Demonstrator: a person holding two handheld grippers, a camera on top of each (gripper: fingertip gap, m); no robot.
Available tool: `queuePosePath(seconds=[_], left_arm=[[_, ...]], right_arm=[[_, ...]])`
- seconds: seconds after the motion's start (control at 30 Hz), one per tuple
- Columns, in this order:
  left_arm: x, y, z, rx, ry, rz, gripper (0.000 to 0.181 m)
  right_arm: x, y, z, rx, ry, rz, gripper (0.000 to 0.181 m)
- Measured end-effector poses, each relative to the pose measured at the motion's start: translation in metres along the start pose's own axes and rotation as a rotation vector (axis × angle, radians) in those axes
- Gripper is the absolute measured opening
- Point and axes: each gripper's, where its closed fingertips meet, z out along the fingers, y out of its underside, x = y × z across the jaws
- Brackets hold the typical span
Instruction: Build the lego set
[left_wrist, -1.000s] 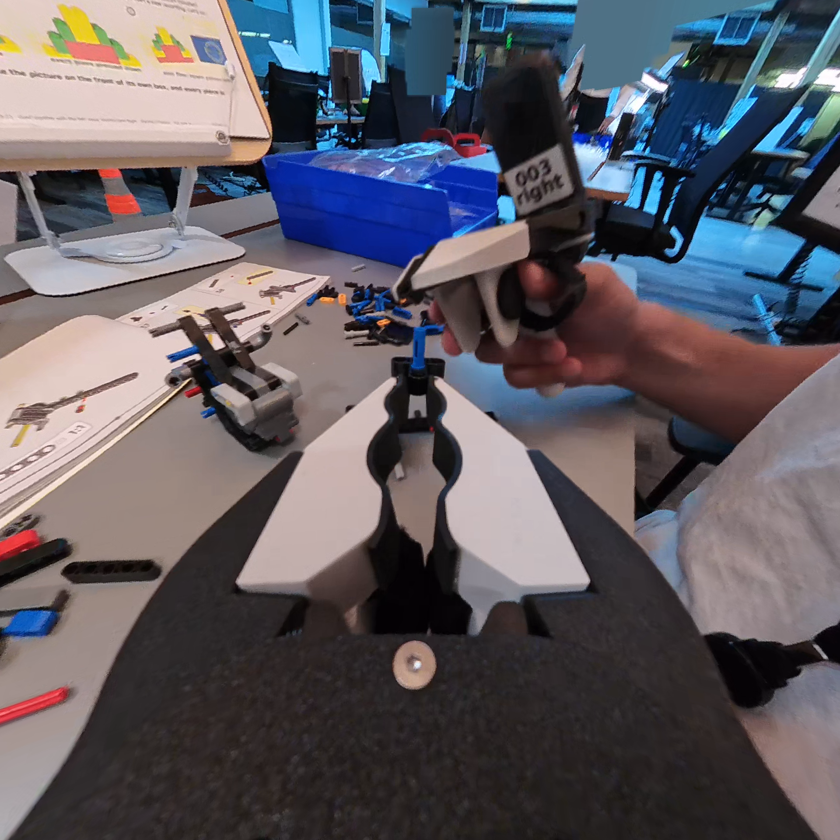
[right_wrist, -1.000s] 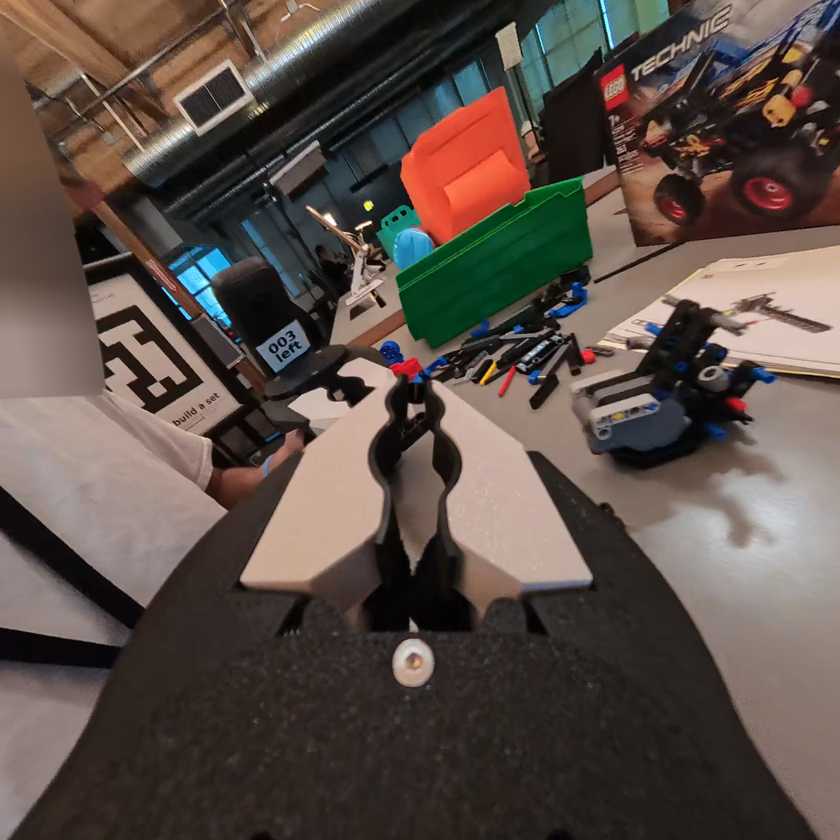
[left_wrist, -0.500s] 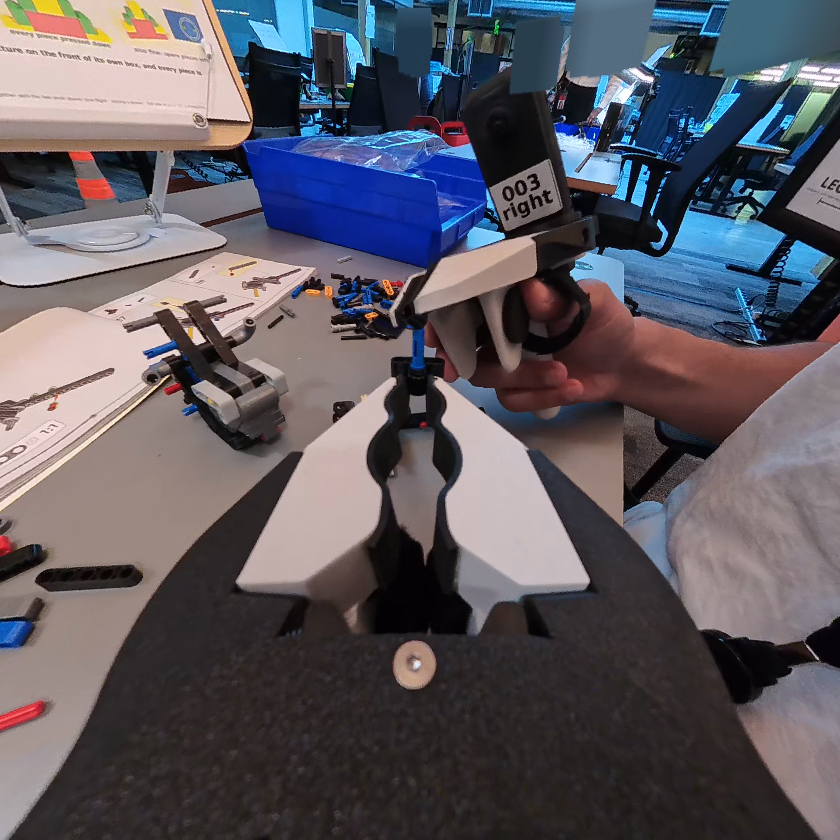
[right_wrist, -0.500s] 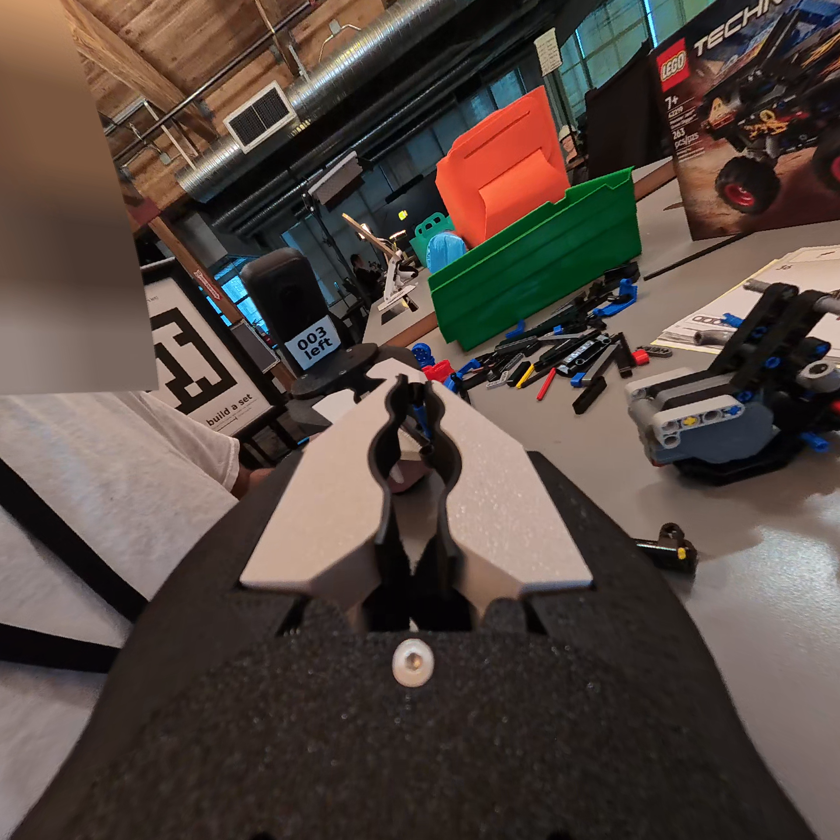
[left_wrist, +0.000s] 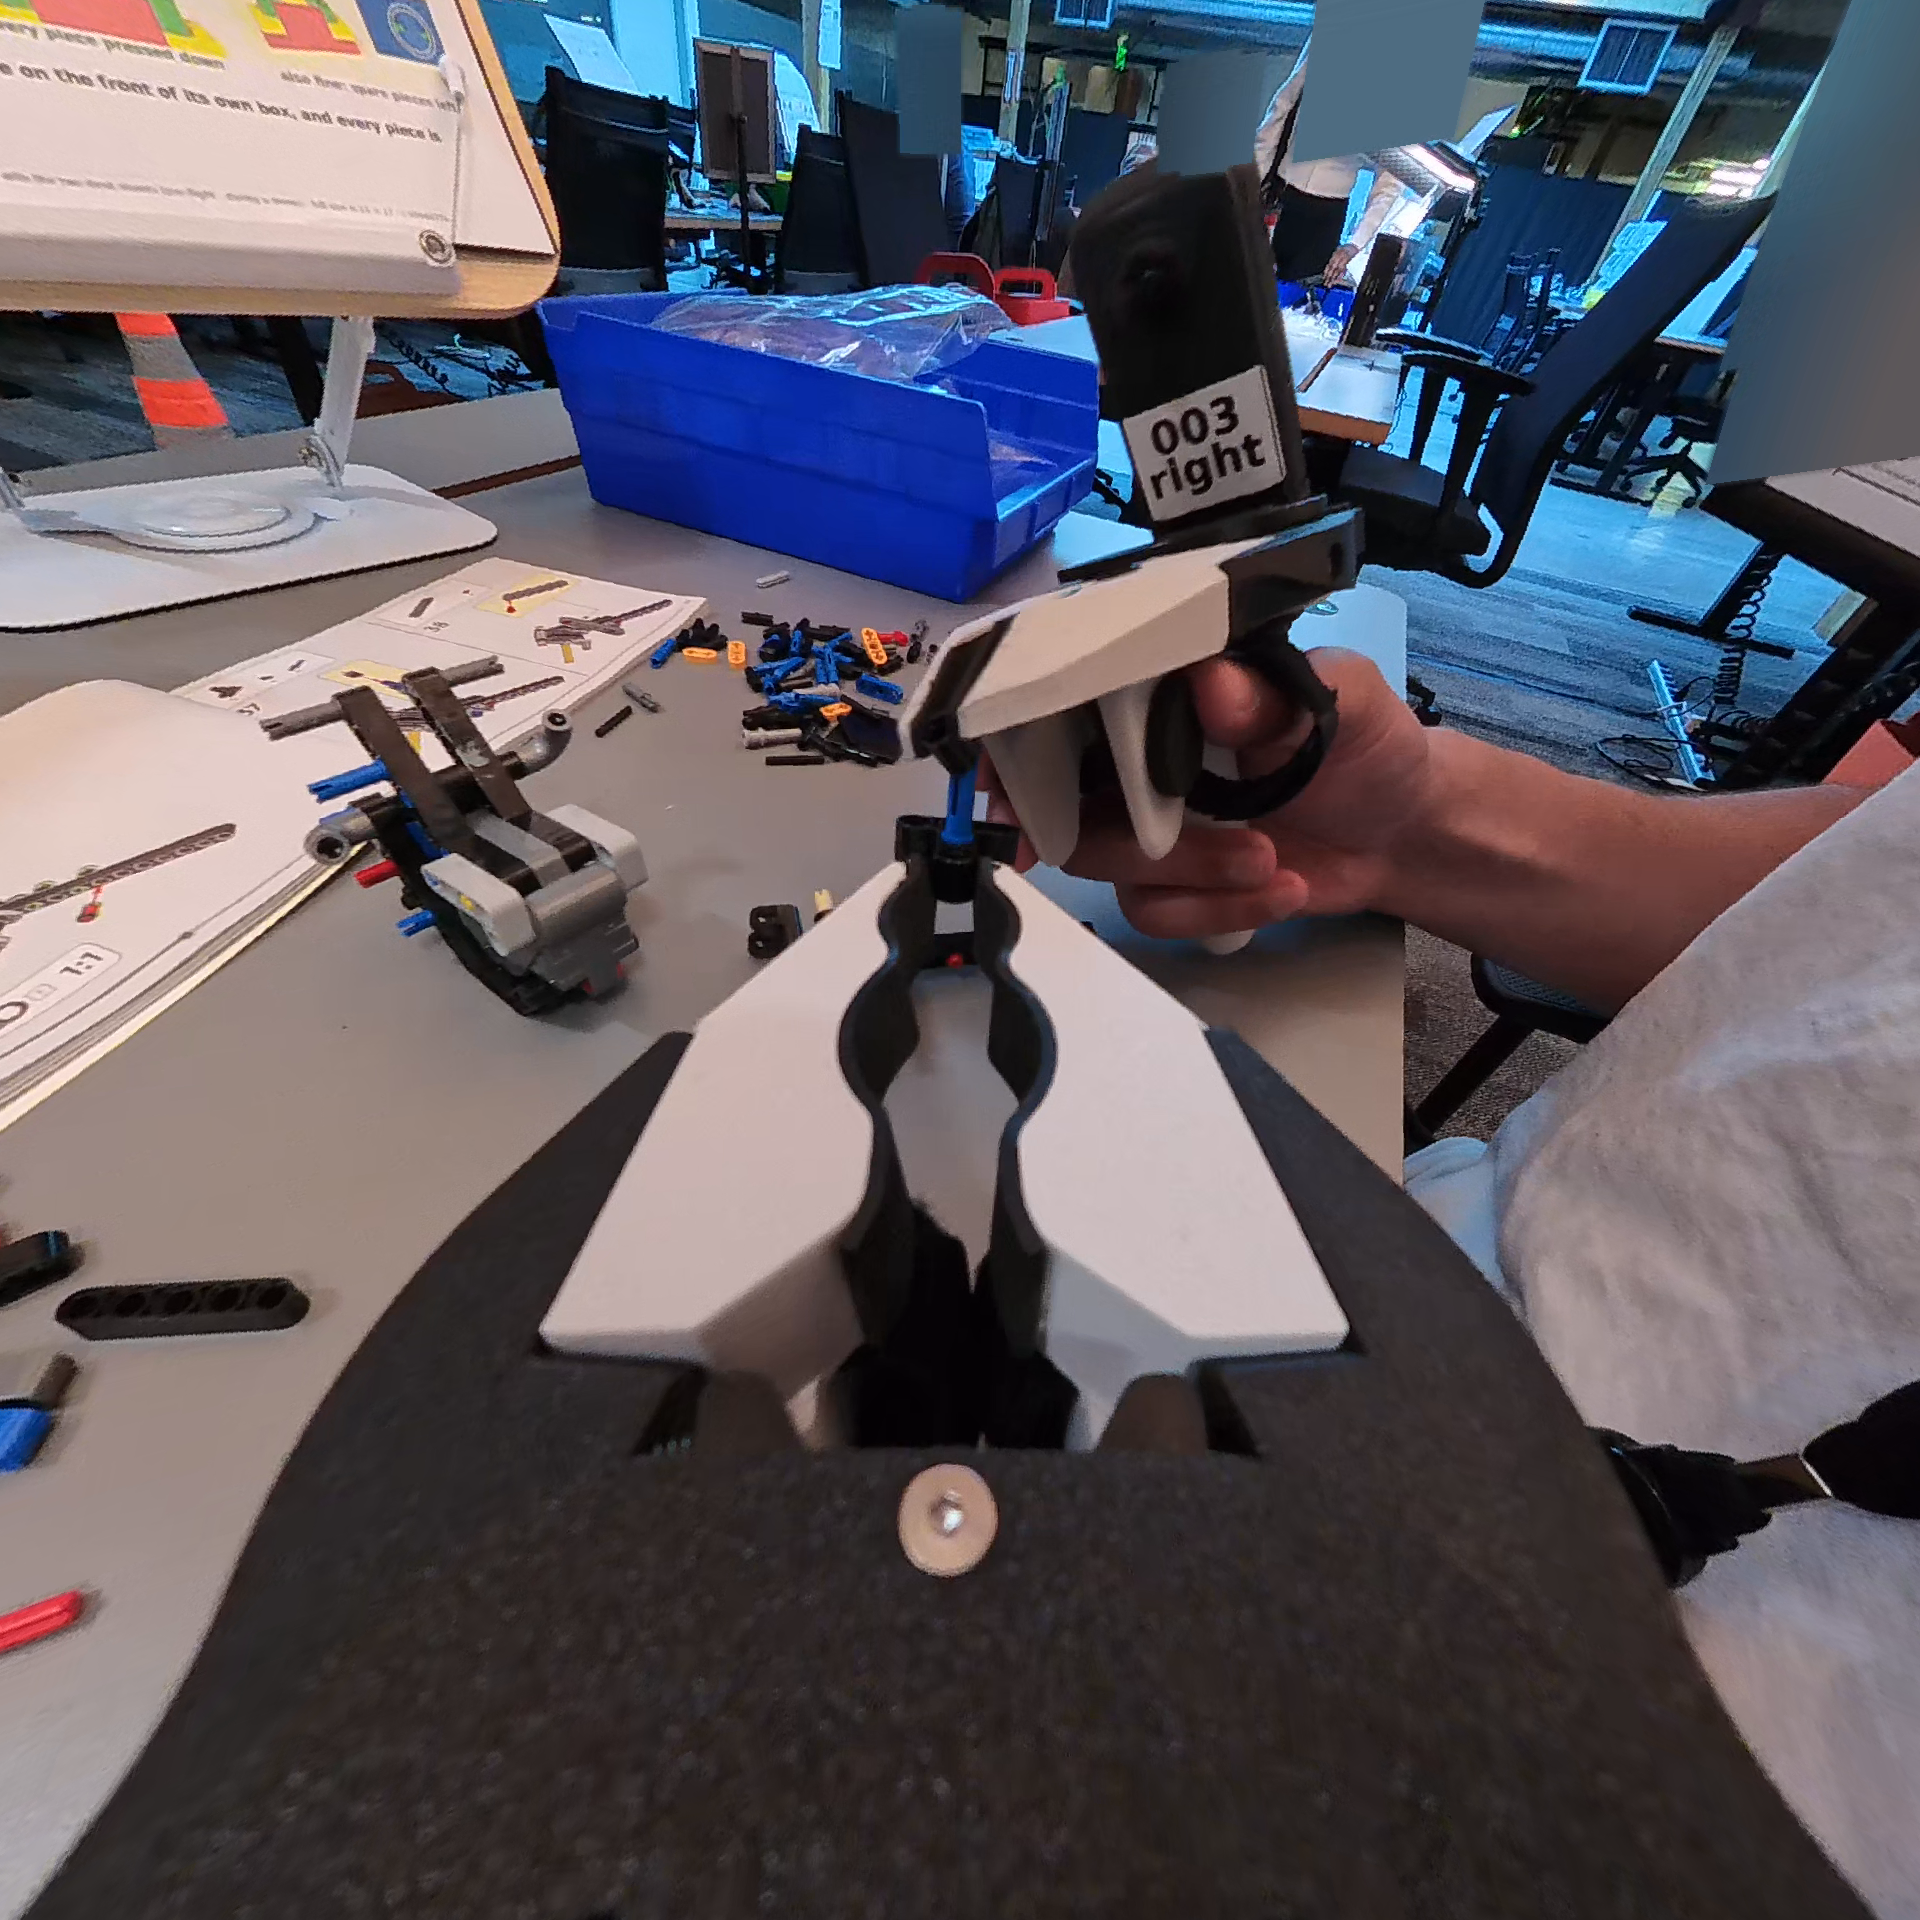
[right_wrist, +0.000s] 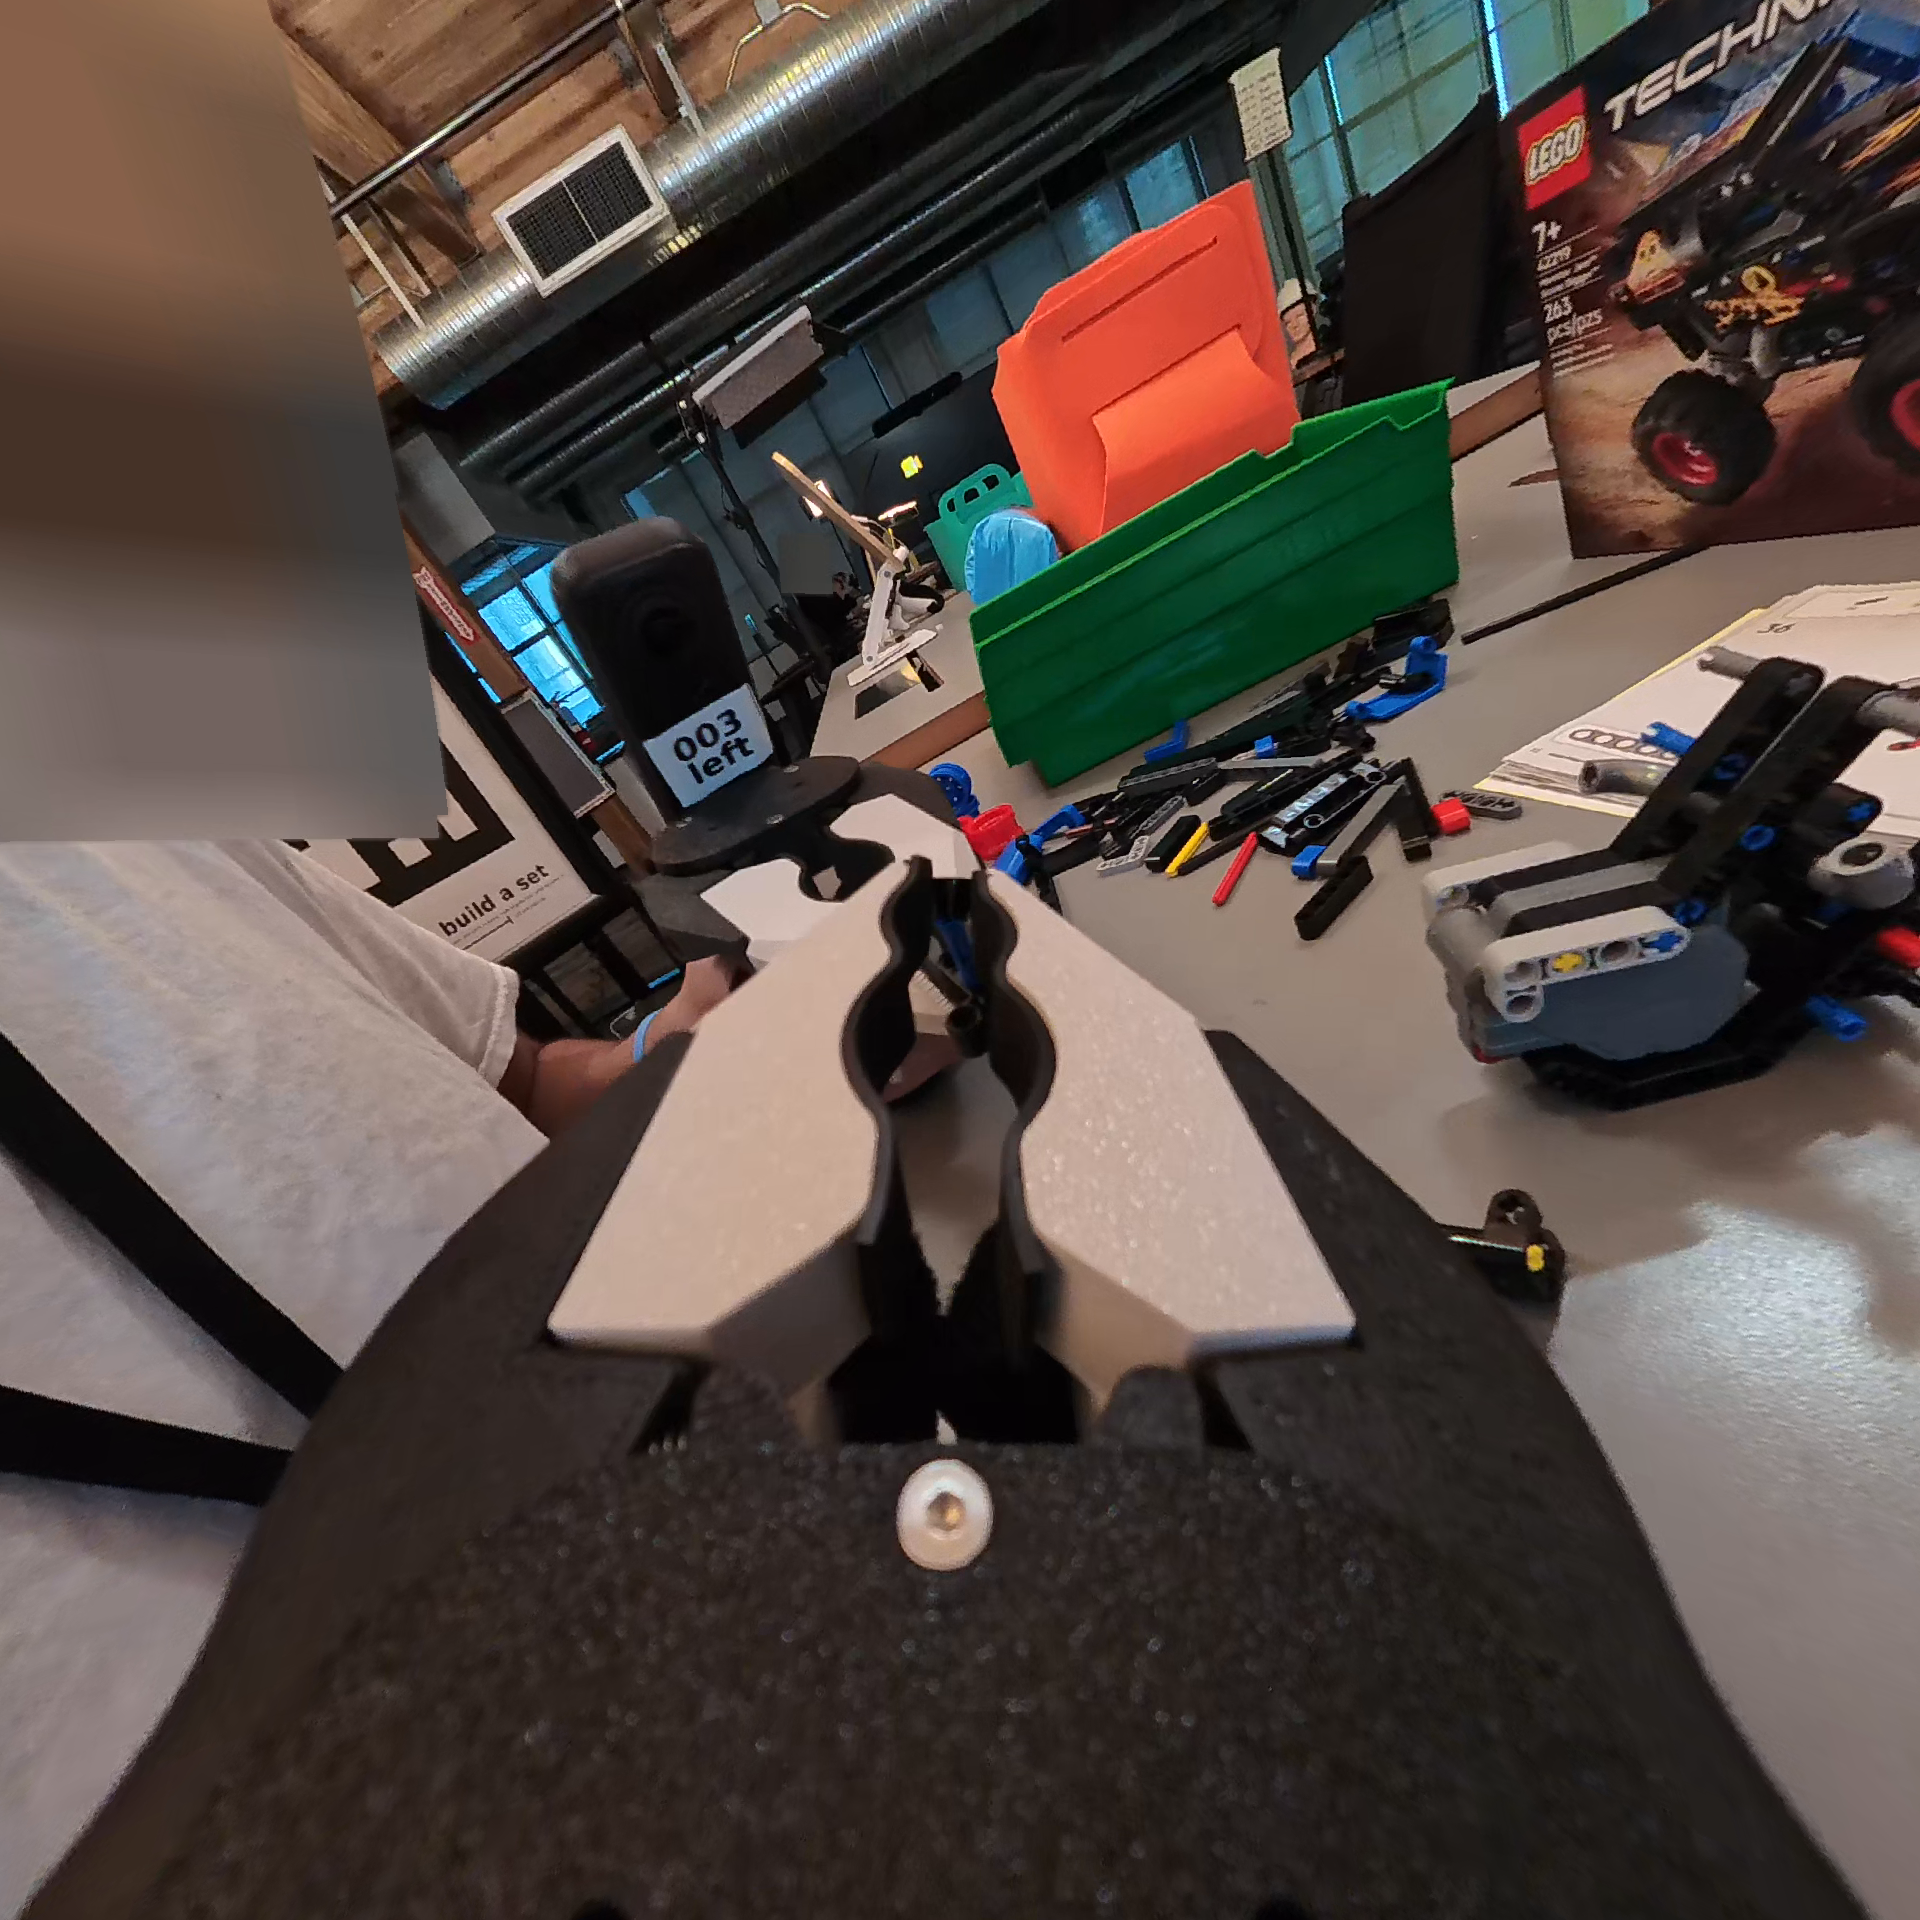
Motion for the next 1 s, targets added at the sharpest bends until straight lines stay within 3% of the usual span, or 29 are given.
queuePosePath(seconds=[0.37, 0.5, 0.67, 0.87, 1.0], left_arm=[[0.0, -0.001, -0.002, 0.012, 0.01, -0.014, 0.005], [0.0, 0.003, 0.0, -0.023, -0.008, 0.025, 0.005], [-0.007, 0.015, 0.002, -0.106, -0.086, 0.164, 0.005], [-0.015, 0.029, 0.001, -0.198, -0.259, 0.572, 0.005], [-0.01, 0.036, 0.003, -0.223, -0.263, 0.619, 0.005]], right_arm=[[0.0, 0.002, -0.008, -0.019, 0.016, -0.092, 0.006], [0.003, 0.005, -0.01, -0.089, 0.065, -0.177, 0.006], [0.008, 0.012, -0.014, -0.241, 0.148, -0.298, 0.006], [0.01, 0.026, -0.014, -0.361, 0.212, -0.415, 0.006], [0.018, 0.04, -0.015, -0.414, 0.253, -0.468, 0.006]])
